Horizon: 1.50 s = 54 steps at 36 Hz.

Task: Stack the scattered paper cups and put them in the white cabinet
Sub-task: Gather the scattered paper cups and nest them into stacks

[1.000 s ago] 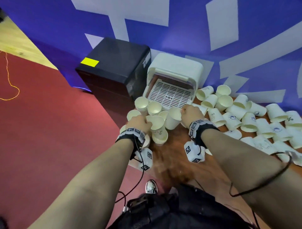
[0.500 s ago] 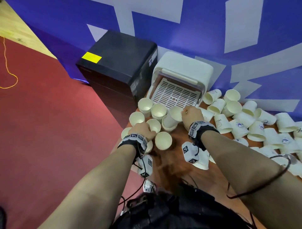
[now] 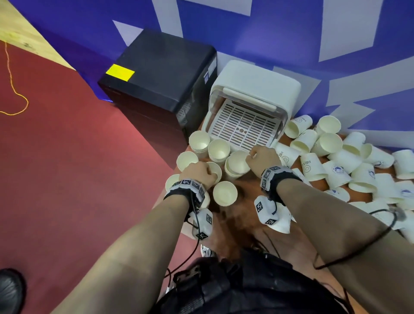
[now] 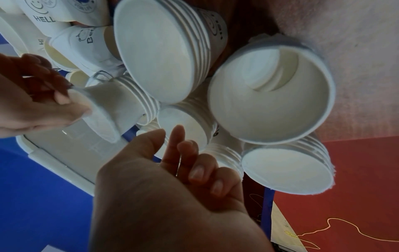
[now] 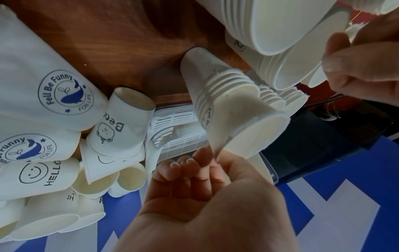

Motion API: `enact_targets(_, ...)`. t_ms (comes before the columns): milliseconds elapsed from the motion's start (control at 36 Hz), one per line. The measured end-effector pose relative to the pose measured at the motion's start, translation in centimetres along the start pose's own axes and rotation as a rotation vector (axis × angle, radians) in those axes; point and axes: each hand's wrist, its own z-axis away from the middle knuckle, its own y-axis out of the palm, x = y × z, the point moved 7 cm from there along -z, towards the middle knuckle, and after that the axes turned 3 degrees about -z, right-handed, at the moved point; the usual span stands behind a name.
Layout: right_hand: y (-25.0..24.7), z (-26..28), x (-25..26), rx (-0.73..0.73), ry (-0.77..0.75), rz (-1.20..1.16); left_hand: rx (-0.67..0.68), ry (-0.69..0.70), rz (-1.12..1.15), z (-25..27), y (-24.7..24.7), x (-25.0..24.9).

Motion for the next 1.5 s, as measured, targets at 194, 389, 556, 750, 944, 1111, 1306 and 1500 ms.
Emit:
enact_targets(194,-0.6,0.5,-0.5,0.001,0.000,-0.038,0.022,0.041,-0.007,0.2,-0.5,-1.3)
enact_targets(389,-3.7,3.9,-3.3,-0.075,0.039,0.018,0.025,0.198,-0.108,0.8,-1.1,-5.9)
enact_targets(556,-5.9,9.7,-10.9,-0.148,0.291,-0.002,0.041,0.417,-0.135,2.8,0.8,-11.6)
enact_targets(750,-6.0,19.1,-19.2,-0.233,0.563,-0.115,0.161,0.565,-0.251,6.3,6.4,-16.6)
enact_targets(944,-5.6,25.3,-25.1,-0.206,0.698,-0.130,0.228,0.648,-0.354,10.2,11.5,-20.6)
enact_targets(1111,-6.5,26.0,-29.6,-0.227,0.725,-0.194,0.208,0.645,-0.404,11.4,13.2,-24.4)
enact_targets(1306,-10.4,22.9,-34.6,-0.195,0.551,-0.160,0.088,0.550,-0.411,11.7,15.1,-29.9)
enact_targets(1500,-15.1,20.4,-41.0,-0.134,0.460,-0.097,0.057,0.603,-0.457,14.4,17.8,-37.5)
